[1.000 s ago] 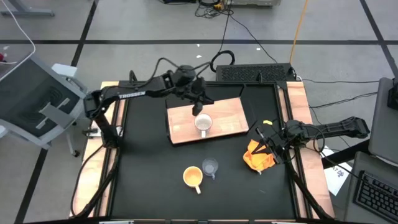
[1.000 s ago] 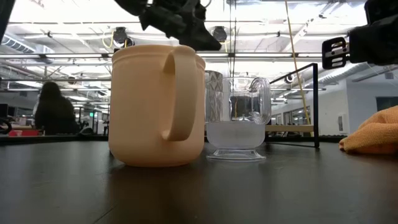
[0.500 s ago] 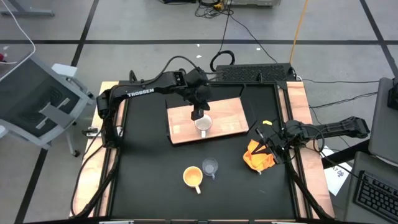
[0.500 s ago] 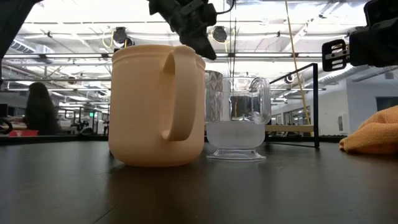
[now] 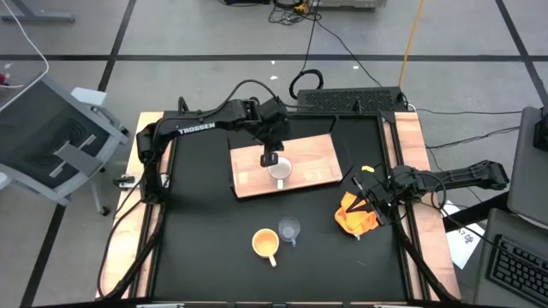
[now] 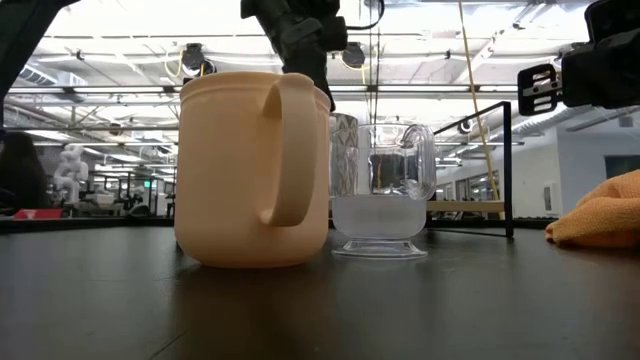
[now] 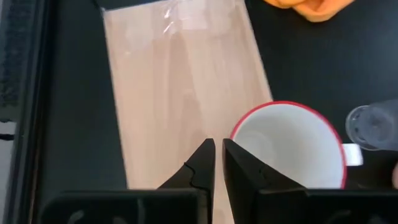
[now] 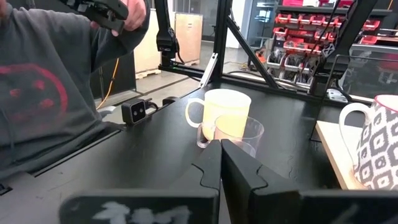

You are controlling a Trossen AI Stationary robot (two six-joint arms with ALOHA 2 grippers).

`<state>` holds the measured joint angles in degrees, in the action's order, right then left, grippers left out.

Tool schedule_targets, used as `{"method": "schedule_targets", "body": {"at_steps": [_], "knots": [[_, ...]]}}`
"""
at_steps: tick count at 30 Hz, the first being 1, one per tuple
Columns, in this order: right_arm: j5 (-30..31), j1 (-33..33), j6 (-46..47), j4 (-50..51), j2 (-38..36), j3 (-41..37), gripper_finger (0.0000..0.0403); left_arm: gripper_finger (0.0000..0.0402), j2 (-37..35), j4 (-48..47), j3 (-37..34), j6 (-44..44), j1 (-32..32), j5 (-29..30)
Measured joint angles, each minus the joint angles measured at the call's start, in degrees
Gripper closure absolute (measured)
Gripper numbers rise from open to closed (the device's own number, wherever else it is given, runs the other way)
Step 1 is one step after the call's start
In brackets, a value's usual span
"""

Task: Stack small to large cups/mugs on shelf
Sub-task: Put the gray patterned mug on the shelf

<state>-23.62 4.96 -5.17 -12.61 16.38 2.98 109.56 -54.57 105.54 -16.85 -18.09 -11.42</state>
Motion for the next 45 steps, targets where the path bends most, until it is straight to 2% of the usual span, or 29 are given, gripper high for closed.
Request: {"method": "schedule_targets", "body": {"at_steps": [5,12,17,32,45], "knots": [[0.0,-0.01,-0.02,0.12,0.35,0.0,0.0403,0.0322,0.0,-0.45,0.0,0.02,0.0,-3.95],[0.02,0.01,-0.02,0.16,0.57,0.0,0.0403,0.0219,0.0,-2.73,0.0,0.46,0.0,-3.67],[0.02,0.01,-0.04,0.16,0.57,0.0,0.0403,0.018,0.0,-2.98,0.0,0.49,-0.02,-3.67],[0.02,0.01,-0.04,0.6,0.57,0.0,0.0403,0.0174,0.5,-2.42,0.0,0.47,-0.13,-2.97],[0.02,0.01,-0.02,0.87,0.57,0.0,0.0403,0.0174,3.71,-2.71,-0.04,0.08,-0.13,-2.01]]}}
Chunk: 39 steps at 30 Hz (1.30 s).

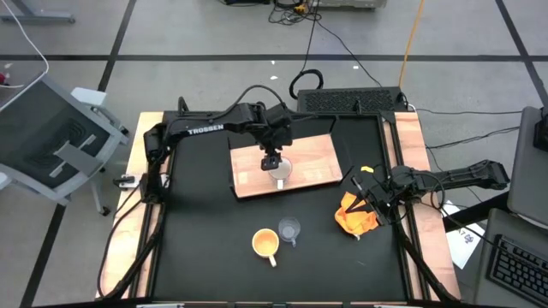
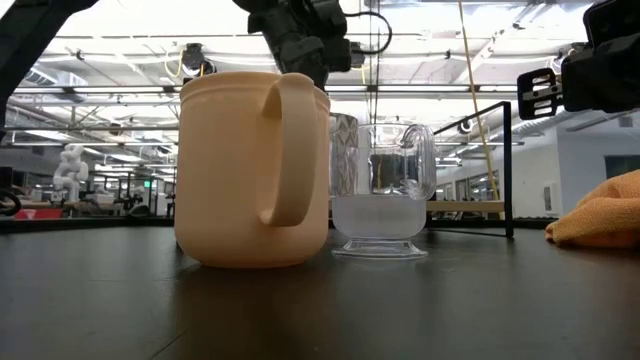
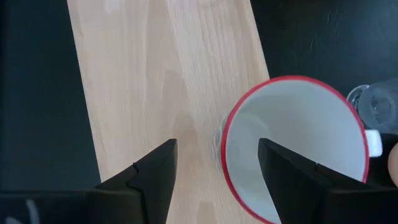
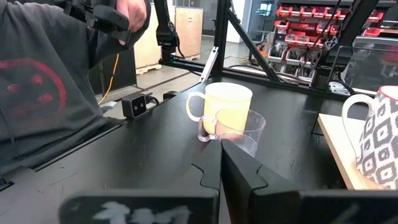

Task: Stack small to large cups/mugs on shelf
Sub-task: Put the gray patterned mug on the shelf

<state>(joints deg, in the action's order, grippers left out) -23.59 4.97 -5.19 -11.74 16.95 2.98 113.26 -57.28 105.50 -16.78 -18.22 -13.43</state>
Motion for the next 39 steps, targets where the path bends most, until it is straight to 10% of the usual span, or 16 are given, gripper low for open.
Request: {"method": "schedule_targets", "body": {"at_steps": [39], "knots": [[0.0,0.0,0.02,0.01,0.0,0.0,0.0403,0.0174,0.99,-2.94,-0.02,-0.54,-0.06,-0.09]]}}
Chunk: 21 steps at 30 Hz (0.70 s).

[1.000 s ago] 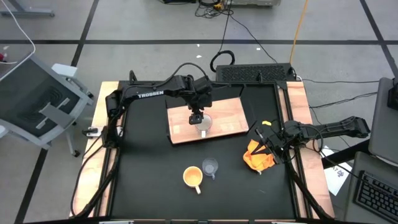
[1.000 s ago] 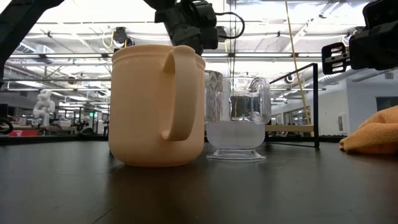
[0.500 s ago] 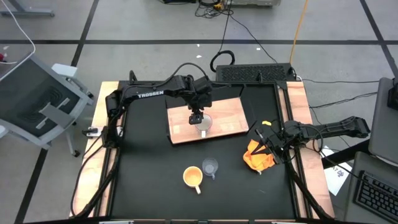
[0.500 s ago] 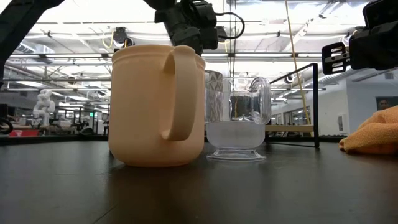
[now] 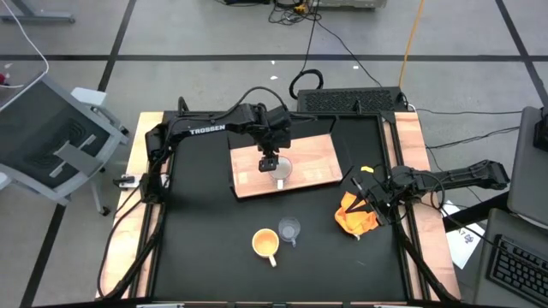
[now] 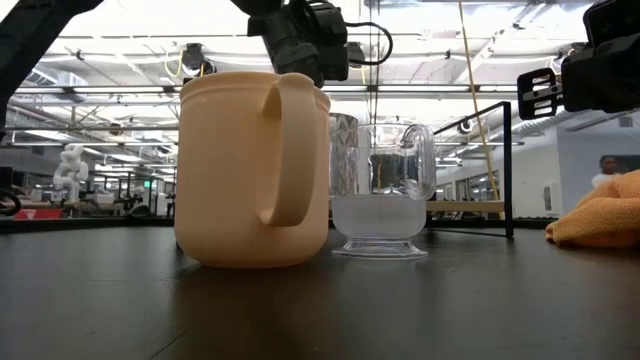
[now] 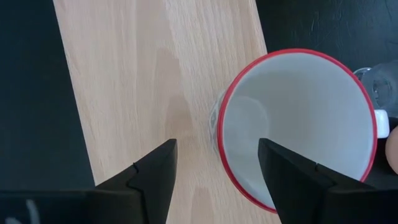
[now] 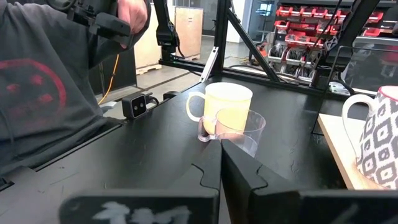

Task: Stack small to large cups/mugs on shelf
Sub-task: Put the gray patterned mug on the shelf

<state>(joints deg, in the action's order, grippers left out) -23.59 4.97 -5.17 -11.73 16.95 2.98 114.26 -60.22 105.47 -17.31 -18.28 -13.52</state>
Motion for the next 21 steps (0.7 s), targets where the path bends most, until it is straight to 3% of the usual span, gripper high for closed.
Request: {"method": "schedule_targets", "body": {"at_steps": [10,21], "knots": [[0.0,0.0,0.0,-0.02,0.0,0.0,0.0403,0.0185,0.0,0.32,0.02,-0.47,0.0,0.0],[0.0,0.0,0.0,-0.02,0.0,0.0,0.0403,0.0296,0.0,0.47,0.02,-0.53,0.0,0.0]]}}
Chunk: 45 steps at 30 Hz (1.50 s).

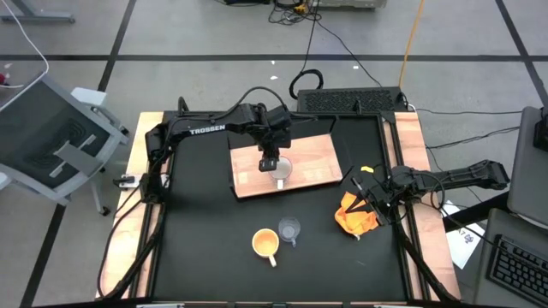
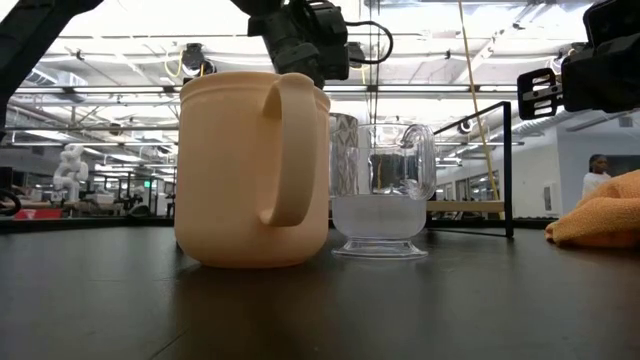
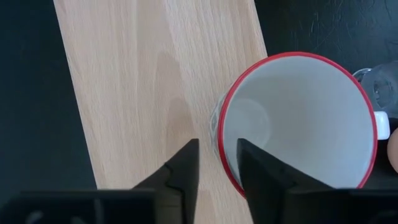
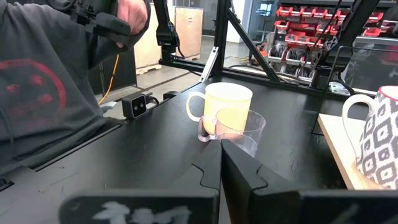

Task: Stack small to large cups/mugs on shelf
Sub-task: Put the gray patterned mug on the shelf

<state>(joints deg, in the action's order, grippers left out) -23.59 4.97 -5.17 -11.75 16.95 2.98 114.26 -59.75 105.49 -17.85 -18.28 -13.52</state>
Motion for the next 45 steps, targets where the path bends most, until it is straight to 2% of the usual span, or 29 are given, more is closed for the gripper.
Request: {"method": "schedule_targets", "body": {"at_steps": [11,28,45], "knots": [[0.0,-0.01,0.01,0.0,0.0,0.0,0.0403,0.039,-0.09,-0.12,0.0,0.09,0.04,-0.07],[0.0,-0.02,0.29,0.0,0.0,0.0,0.0403,0.0394,-0.09,-0.07,0.04,7.3,-0.11,1.75],[-0.02,0.0,0.46,0.02,0.0,0.0,0.0403,0.0394,-2.23,-2.59,-0.07,8.38,-0.07,7.17]]}}
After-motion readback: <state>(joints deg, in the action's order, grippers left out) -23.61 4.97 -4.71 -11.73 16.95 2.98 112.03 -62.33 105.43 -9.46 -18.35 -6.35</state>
